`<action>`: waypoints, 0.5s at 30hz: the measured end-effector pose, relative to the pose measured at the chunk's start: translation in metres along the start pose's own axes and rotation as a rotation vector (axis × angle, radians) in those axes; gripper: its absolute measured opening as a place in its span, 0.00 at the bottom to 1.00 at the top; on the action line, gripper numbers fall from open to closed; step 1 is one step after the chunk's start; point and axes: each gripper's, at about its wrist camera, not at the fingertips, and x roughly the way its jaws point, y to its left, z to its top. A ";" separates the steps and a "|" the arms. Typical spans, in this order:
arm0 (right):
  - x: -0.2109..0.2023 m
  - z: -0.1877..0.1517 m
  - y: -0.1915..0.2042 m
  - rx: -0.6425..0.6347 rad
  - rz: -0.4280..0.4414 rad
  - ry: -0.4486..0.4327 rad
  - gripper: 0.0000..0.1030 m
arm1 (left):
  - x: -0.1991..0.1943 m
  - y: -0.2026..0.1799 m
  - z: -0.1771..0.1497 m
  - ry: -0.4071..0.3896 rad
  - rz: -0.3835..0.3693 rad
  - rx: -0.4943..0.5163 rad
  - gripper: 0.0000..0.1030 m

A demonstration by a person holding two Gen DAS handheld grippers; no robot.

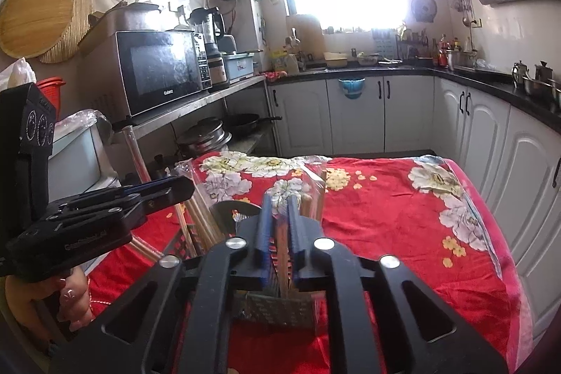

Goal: Organize utensils

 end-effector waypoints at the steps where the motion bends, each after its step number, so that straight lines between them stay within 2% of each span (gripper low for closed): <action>1: -0.001 -0.001 0.000 0.002 -0.001 0.002 0.15 | -0.001 0.000 -0.001 0.002 0.002 -0.002 0.18; 4: -0.006 -0.002 0.000 0.005 -0.007 0.006 0.16 | -0.006 0.001 -0.003 0.005 0.005 -0.007 0.20; 6: -0.009 -0.004 0.000 0.007 -0.012 0.009 0.18 | -0.010 0.001 -0.005 0.007 0.009 -0.009 0.28; 15: -0.026 -0.012 0.002 0.015 -0.019 0.010 0.30 | -0.027 0.003 -0.016 0.014 0.017 -0.031 0.48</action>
